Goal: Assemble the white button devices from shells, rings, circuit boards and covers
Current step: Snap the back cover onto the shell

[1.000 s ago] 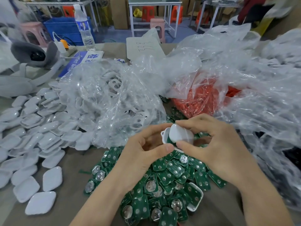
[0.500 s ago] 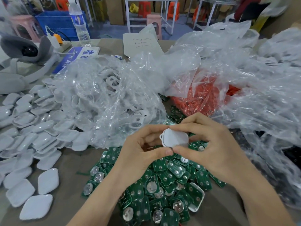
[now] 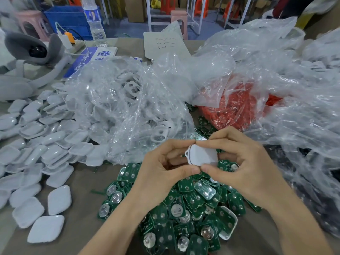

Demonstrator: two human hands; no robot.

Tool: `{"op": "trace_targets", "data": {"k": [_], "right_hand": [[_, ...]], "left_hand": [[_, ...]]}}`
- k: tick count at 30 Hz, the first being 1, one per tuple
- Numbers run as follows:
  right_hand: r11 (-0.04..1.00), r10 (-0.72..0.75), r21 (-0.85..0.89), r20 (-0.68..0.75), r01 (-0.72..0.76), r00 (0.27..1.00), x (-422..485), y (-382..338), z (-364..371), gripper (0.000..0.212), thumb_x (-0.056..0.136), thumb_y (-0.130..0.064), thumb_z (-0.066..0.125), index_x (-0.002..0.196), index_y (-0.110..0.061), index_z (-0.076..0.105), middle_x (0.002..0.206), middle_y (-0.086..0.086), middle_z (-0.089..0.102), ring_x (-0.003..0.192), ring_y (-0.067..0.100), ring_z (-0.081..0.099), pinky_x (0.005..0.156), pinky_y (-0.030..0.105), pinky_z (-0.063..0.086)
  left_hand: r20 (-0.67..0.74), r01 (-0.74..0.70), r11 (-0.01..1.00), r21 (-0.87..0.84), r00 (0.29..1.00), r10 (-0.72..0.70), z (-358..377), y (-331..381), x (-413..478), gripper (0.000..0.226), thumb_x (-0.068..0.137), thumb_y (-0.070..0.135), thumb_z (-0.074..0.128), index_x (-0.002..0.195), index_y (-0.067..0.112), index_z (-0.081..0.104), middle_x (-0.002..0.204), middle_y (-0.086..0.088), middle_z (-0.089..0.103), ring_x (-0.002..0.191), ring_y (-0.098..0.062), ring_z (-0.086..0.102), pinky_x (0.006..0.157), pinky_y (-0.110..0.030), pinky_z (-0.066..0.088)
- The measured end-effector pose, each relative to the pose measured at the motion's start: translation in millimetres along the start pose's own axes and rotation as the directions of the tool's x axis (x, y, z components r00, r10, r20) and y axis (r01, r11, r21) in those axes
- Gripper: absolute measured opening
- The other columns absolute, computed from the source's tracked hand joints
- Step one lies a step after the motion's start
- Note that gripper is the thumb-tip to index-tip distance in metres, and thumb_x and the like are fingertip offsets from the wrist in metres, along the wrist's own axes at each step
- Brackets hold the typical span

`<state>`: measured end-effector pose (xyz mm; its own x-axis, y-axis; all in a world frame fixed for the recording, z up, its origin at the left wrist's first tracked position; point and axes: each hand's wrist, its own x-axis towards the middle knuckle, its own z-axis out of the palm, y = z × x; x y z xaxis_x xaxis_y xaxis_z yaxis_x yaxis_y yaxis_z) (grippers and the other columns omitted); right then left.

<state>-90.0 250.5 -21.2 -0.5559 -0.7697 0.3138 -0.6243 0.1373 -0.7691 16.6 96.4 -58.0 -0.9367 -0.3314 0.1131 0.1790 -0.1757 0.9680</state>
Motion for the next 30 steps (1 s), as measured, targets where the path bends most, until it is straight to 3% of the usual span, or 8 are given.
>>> {"op": "trace_targets", "data": {"k": [7, 12, 18, 20, 24, 26, 30], "right_hand": [[0.993, -0.057, -0.104, -0.050, 0.052, 0.997, -2.1, -0.2, 3.9, 0.040, 0.074, -0.026, 0.080, 0.111, -0.029, 0.067, 0.100, -0.009, 0.057, 0.097, 0.005, 0.057, 0.080, 0.011, 0.050], [0.995, -0.040, -0.094, -0.076, 0.033, 0.996, -4.6, 1.4, 6.3, 0.038, 0.074, -0.037, 0.071, 0.110, -0.032, 0.066, 0.100, -0.010, 0.056, 0.096, 0.005, 0.056, 0.078, 0.012, 0.051], [0.984, -0.057, -0.175, -0.087, 0.041, 0.995, -2.3, 8.0, 11.1, 0.039, 0.071, -0.036, 0.075, 0.109, -0.034, 0.066, 0.101, -0.015, 0.053, 0.096, -0.003, 0.051, 0.081, 0.008, 0.042], [0.996, -0.006, -0.085, -0.079, 0.000, 0.997, -2.5, 10.0, 14.7, 0.038, 0.071, -0.038, 0.079, 0.107, -0.038, 0.067, 0.100, -0.016, 0.053, 0.099, -0.001, 0.054, 0.082, 0.012, 0.045], [0.914, 0.261, 0.344, -0.096, -0.214, 0.961, -4.1, 13.4, 17.3, 0.035, 0.063, -0.036, 0.078, 0.098, -0.038, 0.074, 0.095, -0.010, 0.070, 0.087, 0.010, 0.069, 0.075, 0.018, 0.054], [0.853, 0.343, 0.445, -0.082, -0.273, 0.936, -5.2, 16.0, 18.8, 0.033, 0.061, -0.034, 0.079, 0.094, -0.033, 0.075, 0.089, -0.004, 0.074, 0.077, 0.016, 0.072, 0.071, 0.022, 0.057], [0.761, 0.405, 0.577, -0.065, -0.297, 0.912, -6.3, 16.5, 25.9, 0.033, 0.057, -0.036, 0.079, 0.089, -0.027, 0.076, 0.087, 0.002, 0.075, 0.078, 0.016, 0.071, 0.068, 0.021, 0.056]], "left_hand": [[0.009, 0.018, 1.000, -0.006, 1.000, -0.017, 1.6, -2.2, -2.1, 0.037, 0.075, 0.009, 0.075, 0.109, 0.023, 0.067, 0.104, -0.005, 0.076, 0.098, -0.022, 0.072, 0.080, -0.025, 0.057], [0.029, 0.036, 0.999, 0.010, 0.999, -0.036, 1.3, -0.4, -3.3, 0.037, 0.080, 0.014, 0.072, 0.116, 0.017, 0.063, 0.104, -0.004, 0.076, 0.098, -0.020, 0.072, 0.083, -0.022, 0.055], [0.001, 0.077, 0.994, 0.077, 0.997, -0.077, -0.9, -3.5, -3.1, 0.031, 0.081, 0.028, 0.071, 0.111, 0.034, 0.068, 0.097, -0.005, 0.077, 0.094, -0.028, 0.072, 0.088, -0.038, 0.057], [0.003, 0.082, 0.994, 0.070, 0.997, -0.082, -1.3, -3.7, -2.9, 0.031, 0.081, 0.028, 0.071, 0.112, 0.034, 0.069, 0.099, -0.003, 0.077, 0.096, -0.023, 0.072, 0.087, -0.031, 0.057], [-0.025, 0.083, 0.996, 0.045, 0.996, -0.082, -2.4, -4.4, -1.7, 0.032, 0.079, 0.021, 0.071, 0.111, 0.025, 0.069, 0.102, -0.003, 0.076, 0.098, -0.020, 0.072, 0.084, -0.025, 0.056], [-0.032, 0.077, 0.995, 0.056, 0.997, -0.075, -2.3, -4.5, -1.5, 0.031, 0.077, 0.025, 0.073, 0.108, 0.029, 0.070, 0.103, -0.002, 0.076, 0.098, -0.020, 0.072, 0.085, -0.027, 0.056], [-0.043, 0.069, 0.993, 0.091, 0.997, -0.066, -1.4, -3.5, -1.0, 0.030, 0.079, 0.019, 0.071, 0.108, 0.028, 0.070, 0.102, 0.000, 0.076, 0.097, -0.017, 0.072, 0.080, -0.021, 0.055]]}}
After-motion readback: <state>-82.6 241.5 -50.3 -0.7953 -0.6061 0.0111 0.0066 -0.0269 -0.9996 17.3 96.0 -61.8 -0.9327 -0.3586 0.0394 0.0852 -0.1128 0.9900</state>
